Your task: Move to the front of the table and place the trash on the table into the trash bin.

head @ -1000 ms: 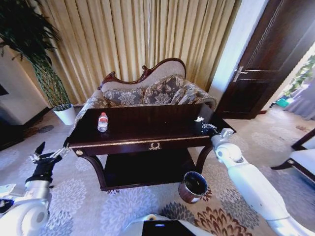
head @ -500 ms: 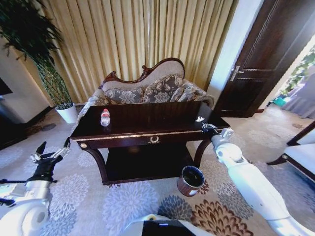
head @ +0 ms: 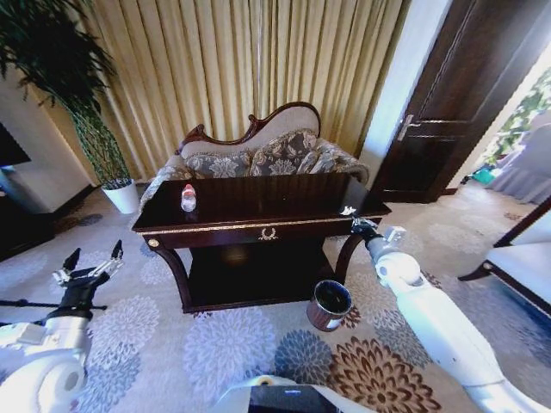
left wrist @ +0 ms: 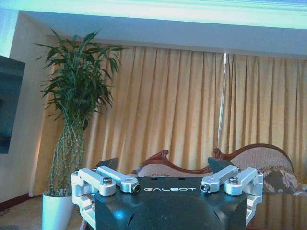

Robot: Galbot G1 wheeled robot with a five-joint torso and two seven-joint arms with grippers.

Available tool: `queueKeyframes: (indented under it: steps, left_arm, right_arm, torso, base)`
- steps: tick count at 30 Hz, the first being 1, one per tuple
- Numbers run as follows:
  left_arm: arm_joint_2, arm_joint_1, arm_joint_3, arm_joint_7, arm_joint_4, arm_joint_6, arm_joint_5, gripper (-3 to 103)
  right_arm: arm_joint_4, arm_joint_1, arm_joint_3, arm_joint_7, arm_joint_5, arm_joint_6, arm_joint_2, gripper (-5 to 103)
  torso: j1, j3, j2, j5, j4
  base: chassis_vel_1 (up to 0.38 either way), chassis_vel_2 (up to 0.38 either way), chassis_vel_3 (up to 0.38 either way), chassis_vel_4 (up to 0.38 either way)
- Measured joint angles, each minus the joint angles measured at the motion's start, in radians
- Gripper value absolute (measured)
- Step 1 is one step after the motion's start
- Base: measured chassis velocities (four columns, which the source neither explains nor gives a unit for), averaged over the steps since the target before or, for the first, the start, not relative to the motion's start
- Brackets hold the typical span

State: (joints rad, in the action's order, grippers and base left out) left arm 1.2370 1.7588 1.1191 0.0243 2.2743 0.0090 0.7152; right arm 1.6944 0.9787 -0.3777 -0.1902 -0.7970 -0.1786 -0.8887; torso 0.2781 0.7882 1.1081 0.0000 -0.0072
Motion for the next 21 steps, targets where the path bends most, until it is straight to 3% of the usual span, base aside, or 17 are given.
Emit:
queueKeyframes:
  steps: [7,21]
  left_arm:
    - [0.003,0.004,0.004,0.000,-0.002,-0.003,0.000,100]
    - [0.013,0.003,0.010,0.001,-0.008,-0.012,0.001,100]
  right_arm:
    - [-0.021,0.008,0.021,-0.001,0.002,0.001,-0.036,0]
    - [-0.265,0.009,0.070,0.032,0.169,0.007,-0.094,0]
  torso:
    - [0.000,0.000,0.000,-0.0003,0.0000]
    - [0.000,0.000,0.000,0.0000,0.0000]
  base:
    - [0.007,-0.004,-0.006,0.010]
    - [0.000,0.000,0.000,0.000]
